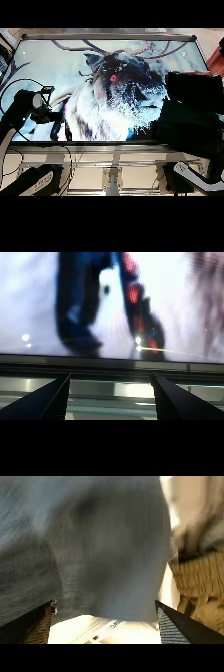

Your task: Fold the clothes and pants, and hang the long-sleeved shirts on hangers.

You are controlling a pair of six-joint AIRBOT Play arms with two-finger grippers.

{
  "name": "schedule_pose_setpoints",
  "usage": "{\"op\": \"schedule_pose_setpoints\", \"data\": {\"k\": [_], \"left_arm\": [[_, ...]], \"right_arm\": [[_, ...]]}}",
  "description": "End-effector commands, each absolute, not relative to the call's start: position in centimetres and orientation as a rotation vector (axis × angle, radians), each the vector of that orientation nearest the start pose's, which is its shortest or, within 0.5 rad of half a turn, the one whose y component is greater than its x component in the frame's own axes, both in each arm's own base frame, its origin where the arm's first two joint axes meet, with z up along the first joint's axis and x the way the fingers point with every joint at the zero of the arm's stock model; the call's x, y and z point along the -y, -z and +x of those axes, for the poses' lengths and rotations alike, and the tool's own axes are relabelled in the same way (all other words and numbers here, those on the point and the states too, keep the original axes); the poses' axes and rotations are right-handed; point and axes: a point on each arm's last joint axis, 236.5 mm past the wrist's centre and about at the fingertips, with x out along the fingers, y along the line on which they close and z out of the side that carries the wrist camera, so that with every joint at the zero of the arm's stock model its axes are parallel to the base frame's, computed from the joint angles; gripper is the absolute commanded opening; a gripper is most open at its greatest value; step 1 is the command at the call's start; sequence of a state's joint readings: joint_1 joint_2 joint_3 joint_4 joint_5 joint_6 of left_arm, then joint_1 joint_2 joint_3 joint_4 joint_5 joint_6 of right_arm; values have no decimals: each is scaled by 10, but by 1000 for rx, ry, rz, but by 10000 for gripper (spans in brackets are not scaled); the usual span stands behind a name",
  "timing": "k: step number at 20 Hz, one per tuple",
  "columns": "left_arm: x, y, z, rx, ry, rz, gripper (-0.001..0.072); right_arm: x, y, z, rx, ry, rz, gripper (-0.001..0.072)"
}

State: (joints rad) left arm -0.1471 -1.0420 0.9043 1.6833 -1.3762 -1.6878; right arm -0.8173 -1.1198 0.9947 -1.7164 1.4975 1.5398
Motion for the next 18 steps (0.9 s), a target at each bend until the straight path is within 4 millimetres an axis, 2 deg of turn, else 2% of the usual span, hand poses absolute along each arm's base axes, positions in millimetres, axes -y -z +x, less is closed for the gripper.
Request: {"op": "schedule_pose_setpoints", "data": {"k": [1, 3, 4, 7, 8, 10, 12, 14, 18], "left_arm": [[12, 7, 264, -1498, -43, 117, 582], [12, 7, 264, -1498, -43, 117, 582], [12, 7, 264, -1498, -43, 117, 582], [12, 7, 264, -1498, -43, 117, 582], [12, 7, 264, -1498, -43, 117, 583], [12, 7, 264, -1498, -43, 117, 582], [12, 7, 264, -1498, -43, 117, 583], [12, 7, 264, -1498, -43, 117, 582], [13, 7, 264, -1498, -42, 117, 583]], "right_arm": [[224, -2, 142, -1570, 790, 548, 701], [214, -2, 153, -1538, 744, 587, 701], [206, -4, 164, -1501, 697, 619, 699], [162, -22, 217, -1343, 439, 694, 685], [146, -30, 231, -1305, 369, 700, 601], [105, -46, 257, -1267, 186, 603, 43], [65, -54, 272, -1270, 72, 504, 34], [24, -53, 280, -1303, -27, 422, 34], [-37, -33, 285, -1334, -131, 283, 34]]}}
